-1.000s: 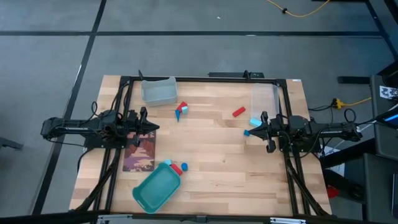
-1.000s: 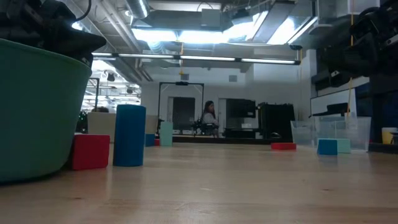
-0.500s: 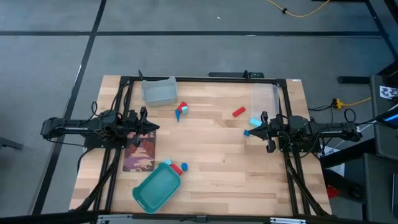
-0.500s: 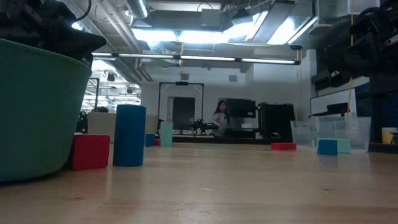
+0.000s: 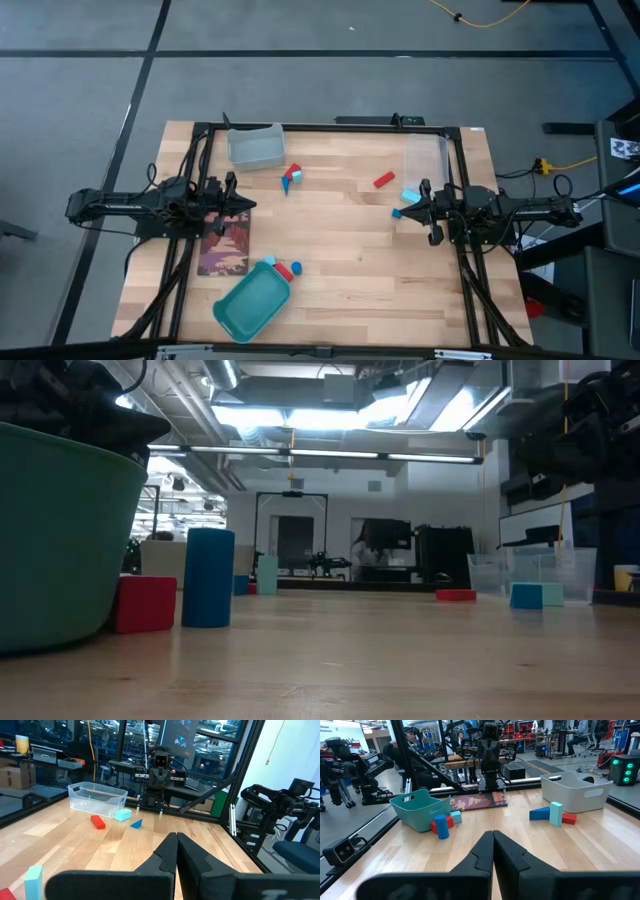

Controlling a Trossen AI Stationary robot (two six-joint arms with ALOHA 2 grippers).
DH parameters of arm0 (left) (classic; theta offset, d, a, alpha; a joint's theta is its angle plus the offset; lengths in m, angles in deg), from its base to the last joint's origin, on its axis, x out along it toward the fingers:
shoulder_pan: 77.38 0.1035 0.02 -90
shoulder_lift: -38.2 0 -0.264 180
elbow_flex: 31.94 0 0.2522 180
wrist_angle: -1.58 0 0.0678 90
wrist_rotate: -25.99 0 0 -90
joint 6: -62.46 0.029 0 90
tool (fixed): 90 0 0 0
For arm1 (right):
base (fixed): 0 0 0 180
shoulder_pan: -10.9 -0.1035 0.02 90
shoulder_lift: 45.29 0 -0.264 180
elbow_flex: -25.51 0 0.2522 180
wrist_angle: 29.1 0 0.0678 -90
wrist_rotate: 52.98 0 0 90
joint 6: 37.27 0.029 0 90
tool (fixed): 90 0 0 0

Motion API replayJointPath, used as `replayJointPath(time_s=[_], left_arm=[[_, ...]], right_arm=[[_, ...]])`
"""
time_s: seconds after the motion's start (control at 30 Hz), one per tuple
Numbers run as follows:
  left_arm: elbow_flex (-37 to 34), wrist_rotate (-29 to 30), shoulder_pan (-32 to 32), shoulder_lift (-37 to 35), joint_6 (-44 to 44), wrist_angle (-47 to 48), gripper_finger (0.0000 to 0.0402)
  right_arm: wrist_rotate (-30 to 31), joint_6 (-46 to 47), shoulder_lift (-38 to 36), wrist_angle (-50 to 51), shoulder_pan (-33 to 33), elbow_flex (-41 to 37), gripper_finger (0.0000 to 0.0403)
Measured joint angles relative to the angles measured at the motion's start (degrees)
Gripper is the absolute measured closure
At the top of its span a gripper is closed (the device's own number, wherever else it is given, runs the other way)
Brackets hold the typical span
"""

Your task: Sort & place blocks by color

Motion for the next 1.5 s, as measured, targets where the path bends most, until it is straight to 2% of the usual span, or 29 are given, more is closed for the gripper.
replayJointPath(time_s=[0.6,0.7,0.8,0.97,1.07,1.13,1.3,1.5], left_arm=[[-0.01,0.01,0.00,-0.01,0.00,-0.02,0.0401],[0.00,-0.01,0.00,-0.01,0.00,-0.02,0.0401],[0.01,0.01,0.00,-0.01,0.00,-0.01,0.0401],[0.02,0.02,0.00,0.00,0.00,0.00,0.0401],[0.01,0.00,0.00,-0.01,0.00,-0.01,0.0401],[0.01,0.01,0.00,0.01,0.00,0.00,0.0401],[0.01,0.01,0.00,-0.02,0.00,-0.01,0.0401],[-0.01,0.02,0.00,0.01,0.00,0.01,0.0401]], right_arm=[[-0.02,-0.02,0.00,-0.43,0.02,-0.02,0.0388],[-0.02,3.31,0.00,-6.62,0.02,-0.04,0.0388],[0.59,10.44,0.00,-18.02,0.02,-0.04,0.0388],[3.98,17.96,-0.04,-39.04,0.00,-0.04,0.0388],[11.26,25.06,-0.04,-46.65,0.00,-0.02,0.0388],[15.12,25.75,-0.04,-47.71,0.02,-0.02,0.0388],[18.91,27.07,0.65,-47.53,0.00,0.24,0.0388],[22.78,27.40,7.21,-42.33,0.00,7.96,0.0385]])
